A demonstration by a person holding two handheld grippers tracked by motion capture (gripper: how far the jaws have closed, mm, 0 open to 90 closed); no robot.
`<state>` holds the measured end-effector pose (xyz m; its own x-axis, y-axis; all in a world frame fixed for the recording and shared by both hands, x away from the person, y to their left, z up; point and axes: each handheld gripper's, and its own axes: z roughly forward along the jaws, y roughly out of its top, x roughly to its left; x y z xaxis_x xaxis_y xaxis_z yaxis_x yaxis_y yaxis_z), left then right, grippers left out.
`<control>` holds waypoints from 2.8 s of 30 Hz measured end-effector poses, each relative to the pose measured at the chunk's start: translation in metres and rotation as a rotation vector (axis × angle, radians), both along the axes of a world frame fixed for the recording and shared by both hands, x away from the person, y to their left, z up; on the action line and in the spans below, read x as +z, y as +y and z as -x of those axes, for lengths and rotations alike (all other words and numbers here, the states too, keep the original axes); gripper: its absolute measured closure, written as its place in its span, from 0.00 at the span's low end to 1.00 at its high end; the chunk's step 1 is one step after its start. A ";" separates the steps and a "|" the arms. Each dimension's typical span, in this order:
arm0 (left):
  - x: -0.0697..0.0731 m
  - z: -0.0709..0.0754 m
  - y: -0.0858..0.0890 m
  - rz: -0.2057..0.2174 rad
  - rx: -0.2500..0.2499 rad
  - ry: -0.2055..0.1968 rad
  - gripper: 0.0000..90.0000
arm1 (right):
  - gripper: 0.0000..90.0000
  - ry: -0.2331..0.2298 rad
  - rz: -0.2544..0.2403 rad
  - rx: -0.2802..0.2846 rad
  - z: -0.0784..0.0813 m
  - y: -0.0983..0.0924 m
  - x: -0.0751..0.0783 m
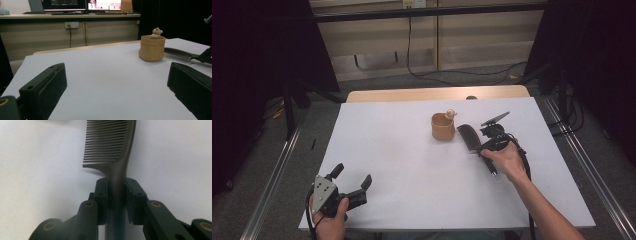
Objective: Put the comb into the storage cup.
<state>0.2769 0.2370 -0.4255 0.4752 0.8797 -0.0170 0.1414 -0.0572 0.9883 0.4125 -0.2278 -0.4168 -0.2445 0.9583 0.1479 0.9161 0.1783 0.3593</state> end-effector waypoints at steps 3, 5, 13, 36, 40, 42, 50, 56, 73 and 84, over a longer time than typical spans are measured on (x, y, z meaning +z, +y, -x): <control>0.000 0.000 0.000 0.000 -0.001 0.005 0.03 | 0.81 -0.029 -0.012 0.025 0.002 -0.001 0.002; 0.000 0.000 0.001 -0.003 0.001 0.003 0.03 | 0.81 -0.048 -0.010 0.029 0.004 0.000 0.004; 0.000 0.000 0.001 -0.005 0.001 0.004 0.03 | 0.81 -0.151 -0.029 -0.015 0.010 -0.007 0.006; -0.001 0.000 0.000 -0.007 0.000 0.006 0.03 | 0.81 -0.404 -0.123 -0.026 0.022 -0.020 0.014; 0.000 0.000 0.001 -0.012 0.001 0.004 0.03 | 0.81 -0.466 -0.133 0.011 0.024 -0.018 0.015; 0.000 0.000 0.000 -0.003 -0.003 0.006 0.03 | 0.81 -0.491 -0.139 0.017 0.025 -0.016 0.016; -0.001 0.000 0.000 -0.010 -0.003 0.007 0.03 | 0.81 -0.603 -0.169 0.046 0.031 -0.016 0.025; 0.000 0.000 0.001 -0.008 -0.005 0.007 0.03 | 0.81 -0.656 -0.195 0.064 0.033 -0.015 0.026; 0.000 0.000 0.001 -0.006 -0.008 0.008 0.03 | 0.81 -0.768 -0.251 0.101 0.040 -0.016 0.035; -0.001 -0.001 -0.001 -0.017 -0.015 0.011 0.03 | 0.81 -0.870 -0.311 0.146 0.041 -0.008 0.049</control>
<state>0.2777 0.2358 -0.4266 0.4884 0.8726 -0.0074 0.1516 -0.0766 0.9855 0.3713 -0.2360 -0.3676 -0.5045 0.8574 0.1011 0.2789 0.0510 0.9590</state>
